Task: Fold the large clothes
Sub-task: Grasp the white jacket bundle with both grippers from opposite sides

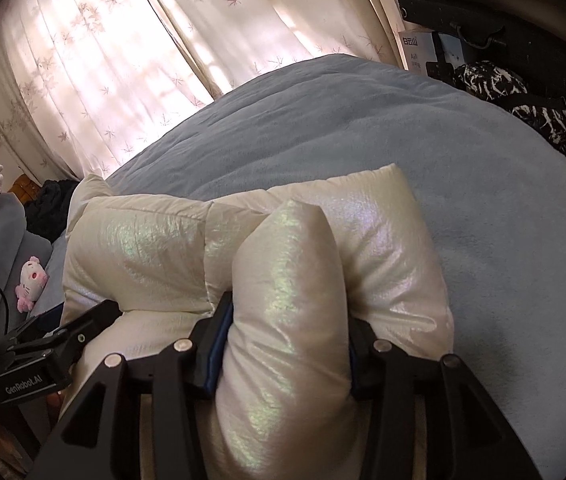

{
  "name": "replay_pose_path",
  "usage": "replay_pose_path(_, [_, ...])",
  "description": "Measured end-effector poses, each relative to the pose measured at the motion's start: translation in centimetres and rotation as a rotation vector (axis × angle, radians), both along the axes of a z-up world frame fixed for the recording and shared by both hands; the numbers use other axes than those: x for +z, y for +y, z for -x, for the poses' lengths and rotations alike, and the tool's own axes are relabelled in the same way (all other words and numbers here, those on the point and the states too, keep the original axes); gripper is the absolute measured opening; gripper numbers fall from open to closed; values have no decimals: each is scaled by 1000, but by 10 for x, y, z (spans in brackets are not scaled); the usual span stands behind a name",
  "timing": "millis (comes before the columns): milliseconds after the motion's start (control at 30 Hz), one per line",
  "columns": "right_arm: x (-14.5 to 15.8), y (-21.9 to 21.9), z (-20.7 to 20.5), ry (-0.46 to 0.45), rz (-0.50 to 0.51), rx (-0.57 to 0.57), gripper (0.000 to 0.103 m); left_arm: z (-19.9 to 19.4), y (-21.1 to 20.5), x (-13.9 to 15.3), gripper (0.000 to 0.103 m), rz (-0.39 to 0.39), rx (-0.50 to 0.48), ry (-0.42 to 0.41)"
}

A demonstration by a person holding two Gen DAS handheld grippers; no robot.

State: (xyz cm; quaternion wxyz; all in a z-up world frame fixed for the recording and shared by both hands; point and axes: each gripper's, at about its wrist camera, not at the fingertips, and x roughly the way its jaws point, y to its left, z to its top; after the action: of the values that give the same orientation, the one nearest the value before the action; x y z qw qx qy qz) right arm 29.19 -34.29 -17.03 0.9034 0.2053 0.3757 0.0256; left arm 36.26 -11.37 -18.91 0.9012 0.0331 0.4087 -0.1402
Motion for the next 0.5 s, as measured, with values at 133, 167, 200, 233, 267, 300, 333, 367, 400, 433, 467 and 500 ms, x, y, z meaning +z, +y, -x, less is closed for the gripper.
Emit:
replay_pose_path(133, [-7, 0, -1, -7, -18, 0, 44, 0, 4, -7, 102, 21, 1, 2])
replay_pose_path(167, [-9, 1, -1, -8, -23, 0, 44, 0, 6, -8, 102, 24, 1, 1])
replay_pose_path(200, [-10, 0, -1, -9, -26, 0, 44, 1, 7, -9, 102, 27, 1, -1])
replay_pose_path(233, [-11, 0, -1, -10, -29, 1, 44, 1, 7, -11, 102, 28, 1, -2])
replay_pose_path(267, [-12, 0, -1, -12, -34, 2, 44, 1, 8, -12, 102, 29, -1, -3])
replay_pose_path(300, [-13, -1, 0, -12, -39, 3, 45, 1, 8, -13, 102, 29, -2, -3])
replay_pose_path(333, [-14, -1, -1, -12, -44, 4, 45, 1, 8, -14, 102, 31, -3, -3])
replay_pose_path(367, [-16, -3, -1, -12, -53, 4, 45, 0, 9, -15, 102, 33, -3, -3])
replay_pose_path(400, [-17, -4, -1, -13, -59, 5, 45, 0, 9, -16, 102, 35, -3, -4])
replay_pose_path(433, [-18, -4, -1, -13, -65, 5, 45, 1, 10, -17, 102, 36, -2, -5])
replay_pose_path(467, [-18, -5, -2, -13, -69, 6, 45, 1, 10, -17, 102, 36, -2, -7])
replay_pose_path(500, [-19, -5, -2, -14, -72, 6, 45, 1, 10, -18, 102, 37, -2, -8])
